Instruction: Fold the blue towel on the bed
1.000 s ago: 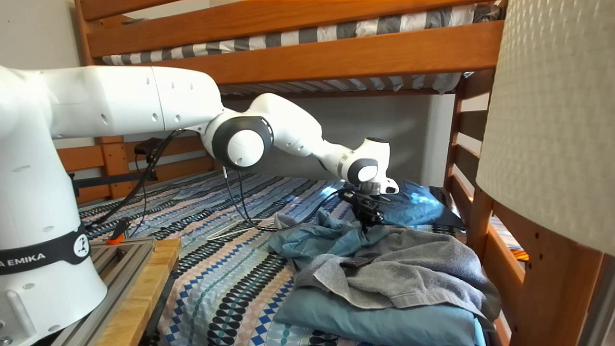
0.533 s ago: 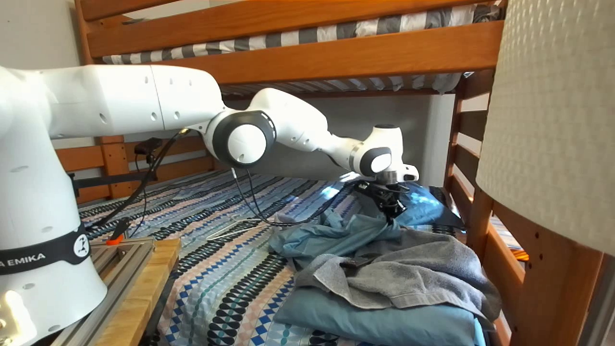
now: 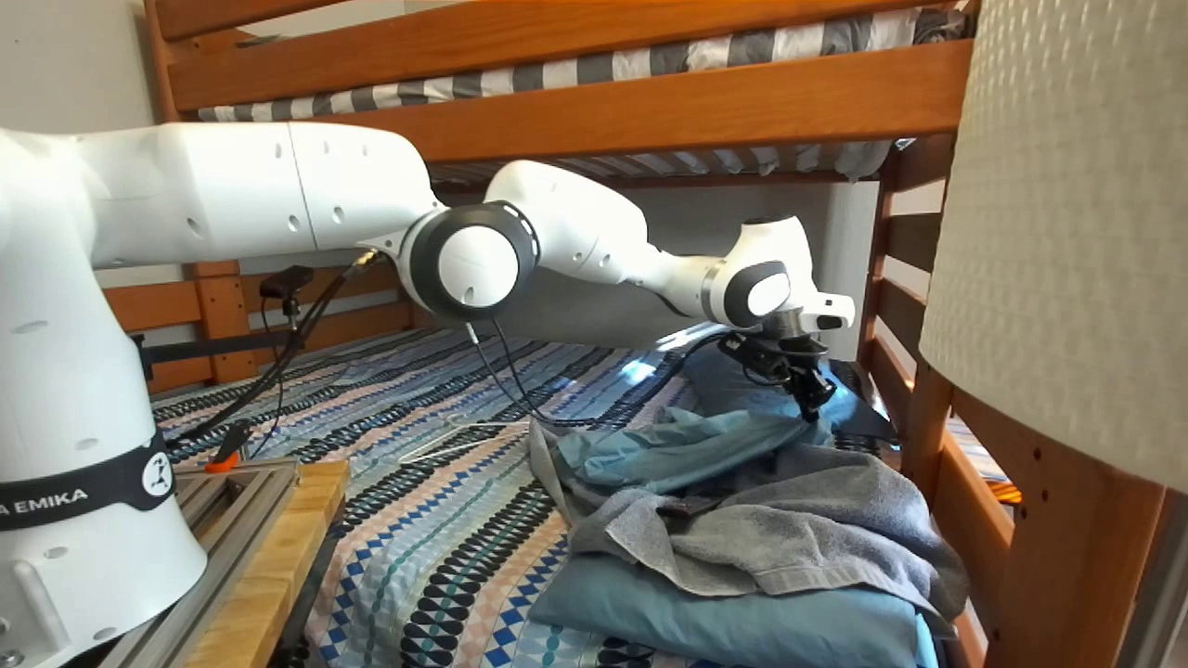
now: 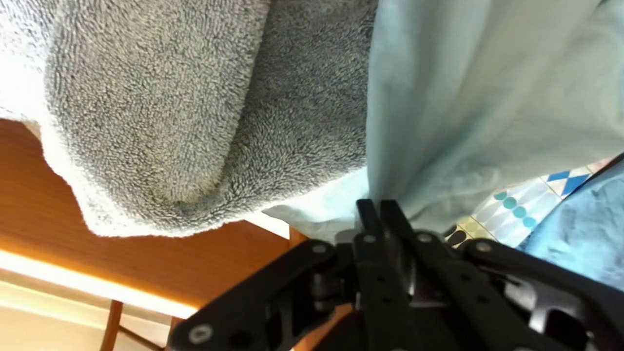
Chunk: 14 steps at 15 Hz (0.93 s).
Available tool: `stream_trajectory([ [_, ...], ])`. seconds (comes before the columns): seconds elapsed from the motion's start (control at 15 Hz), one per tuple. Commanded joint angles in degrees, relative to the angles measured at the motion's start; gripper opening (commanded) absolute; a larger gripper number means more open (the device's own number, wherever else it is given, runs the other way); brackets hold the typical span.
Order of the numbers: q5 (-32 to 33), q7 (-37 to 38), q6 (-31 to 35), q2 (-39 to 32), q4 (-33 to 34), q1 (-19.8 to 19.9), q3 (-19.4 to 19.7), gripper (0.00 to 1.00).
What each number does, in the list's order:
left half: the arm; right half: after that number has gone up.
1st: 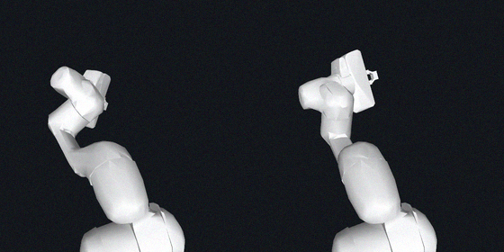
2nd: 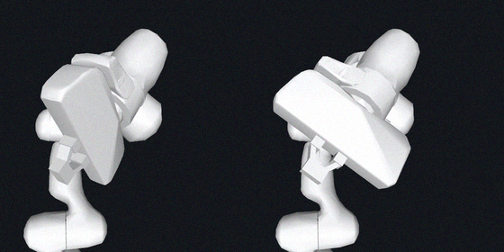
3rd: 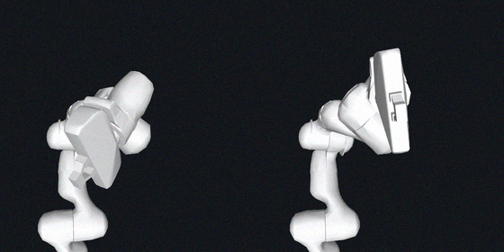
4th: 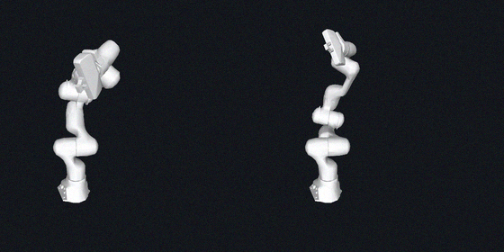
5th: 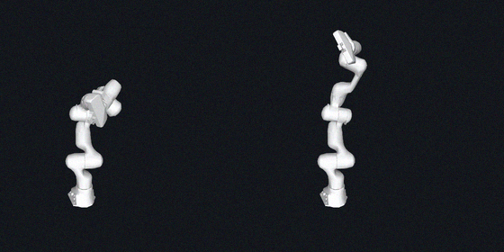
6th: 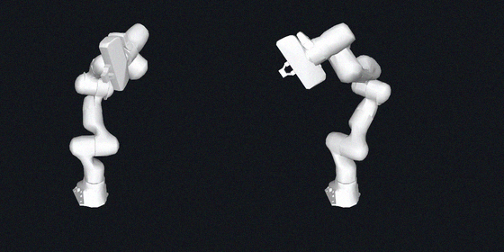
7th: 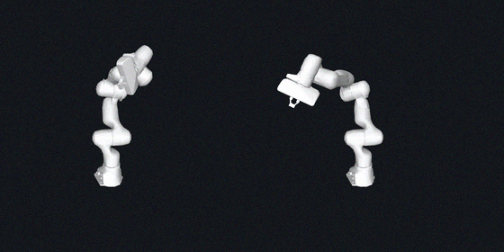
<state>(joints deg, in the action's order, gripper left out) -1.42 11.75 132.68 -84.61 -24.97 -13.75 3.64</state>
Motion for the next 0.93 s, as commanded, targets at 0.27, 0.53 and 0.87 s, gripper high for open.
stream_trajectory([
  [0.27,-1.03,6.44,-6.14,1.87,-1.76,-0.60,-3.44,0.68],
  [0.53,-4.73,3.84,-10.90,2.10,-1.96,-0.44,-9.92,0.97],
  [0.87,-8.45,-6.95,-14.22,1.47,-2.18,-2.04,-17.50,1.00],
])
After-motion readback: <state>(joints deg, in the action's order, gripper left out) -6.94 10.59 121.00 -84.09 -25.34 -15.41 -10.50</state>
